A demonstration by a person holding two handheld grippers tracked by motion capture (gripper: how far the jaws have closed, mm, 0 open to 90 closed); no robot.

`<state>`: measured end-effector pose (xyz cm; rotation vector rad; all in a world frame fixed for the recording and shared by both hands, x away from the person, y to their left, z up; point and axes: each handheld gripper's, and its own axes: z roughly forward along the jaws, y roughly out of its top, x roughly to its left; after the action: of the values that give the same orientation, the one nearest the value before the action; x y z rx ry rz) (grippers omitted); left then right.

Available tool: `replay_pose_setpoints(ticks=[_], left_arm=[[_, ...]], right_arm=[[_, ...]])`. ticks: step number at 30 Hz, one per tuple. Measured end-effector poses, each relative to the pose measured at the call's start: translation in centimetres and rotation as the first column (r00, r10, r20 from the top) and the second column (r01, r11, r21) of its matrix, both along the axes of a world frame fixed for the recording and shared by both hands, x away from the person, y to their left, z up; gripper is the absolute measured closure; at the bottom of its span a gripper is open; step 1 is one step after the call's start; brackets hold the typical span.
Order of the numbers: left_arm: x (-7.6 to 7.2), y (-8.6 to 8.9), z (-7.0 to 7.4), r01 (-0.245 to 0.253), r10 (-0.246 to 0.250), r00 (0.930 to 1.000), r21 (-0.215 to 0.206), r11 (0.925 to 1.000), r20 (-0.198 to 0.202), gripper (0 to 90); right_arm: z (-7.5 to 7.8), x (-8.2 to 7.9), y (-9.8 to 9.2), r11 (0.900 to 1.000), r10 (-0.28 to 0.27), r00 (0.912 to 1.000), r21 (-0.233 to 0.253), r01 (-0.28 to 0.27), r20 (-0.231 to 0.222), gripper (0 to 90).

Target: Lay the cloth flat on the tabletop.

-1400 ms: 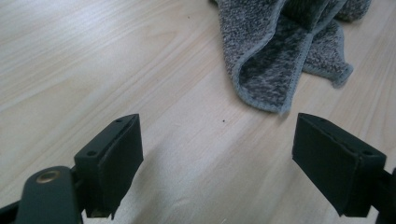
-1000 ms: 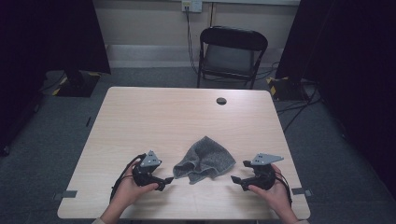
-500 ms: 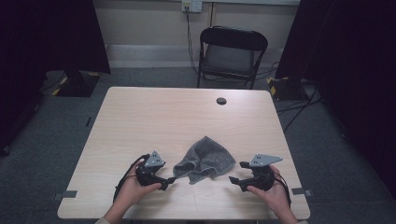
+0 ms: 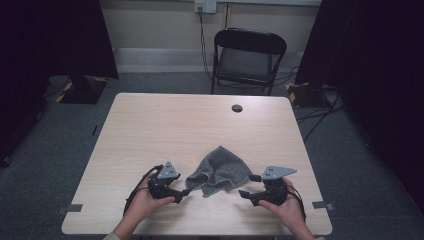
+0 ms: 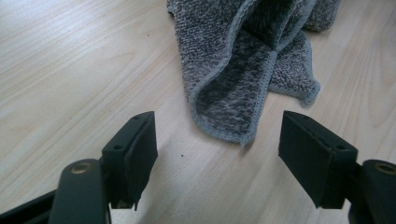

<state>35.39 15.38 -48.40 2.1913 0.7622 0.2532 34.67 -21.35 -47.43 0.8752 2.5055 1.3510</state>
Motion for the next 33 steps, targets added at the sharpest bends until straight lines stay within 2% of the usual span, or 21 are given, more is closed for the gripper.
replay_pose_setpoints(ticks=[5, 8, 11, 18, 26, 28, 32, 33], left_arm=[[0.0, 0.0, -0.1, -0.011, 0.011, 0.9999, 0.015, 0.9998, 0.010, 34.8], [0.1, 0.1, -0.1, -0.011, 0.011, 0.9999, 0.011, 0.9999, 0.010, 37.6], [0.0, 0.2, -0.2, -0.018, 0.018, 0.9998, 0.020, 0.9996, 0.010, 39.5], [-0.2, 0.1, -0.4, 0.024, -0.025, 0.9992, 0.015, 0.9996, 0.031, 46.7], [-0.3, 0.0, -0.4, 0.014, -0.014, 0.9999, -0.008, 0.9999, 0.004, 55.1], [-0.3, -0.1, -0.5, 0.014, -0.015, 0.9995, -0.028, 0.9995, -0.027, 57.0], [-0.2, -0.2, -0.7, 0.007, -0.007, 0.9994, -0.014, 0.9999, -0.035, 60.9], [-0.1, -0.2, -0.7, 0.002, -0.003, 0.9988, -0.023, 0.9997, -0.049, 63.3]], right_arm=[[0.0, 0.0, 0.9, 1.000, 0.020, 0.9998, -0.010, -0.020, 0.006, 29.8], [0.0, -0.1, 1.3, 0.999, 0.043, 0.9991, -0.009, -0.043, 0.000, 37.7], [-0.1, -0.1, 1.6, 0.998, 0.060, 0.9982, -0.019, -0.060, 0.007, 40.0], [0.0, 0.2, 2.5, 0.997, 0.070, 0.9975, -0.010, -0.070, 0.013, 46.5], [-0.3, 0.3, 3.4, 0.998, 0.057, 0.9979, -0.031, -0.056, 0.031, 52.9], [-0.5, 0.4, 3.4, 0.998, 0.059, 0.9980, -0.029, -0.058, 0.023, 58.0], [-0.8, 0.6, 3.1, 0.998, 0.058, 0.9982, -0.024, -0.058, 0.010, 61.6], [-0.9, 0.6, 3.1, 0.998, 0.054, 0.9985, -0.019, -0.054, 0.009, 62.1]])
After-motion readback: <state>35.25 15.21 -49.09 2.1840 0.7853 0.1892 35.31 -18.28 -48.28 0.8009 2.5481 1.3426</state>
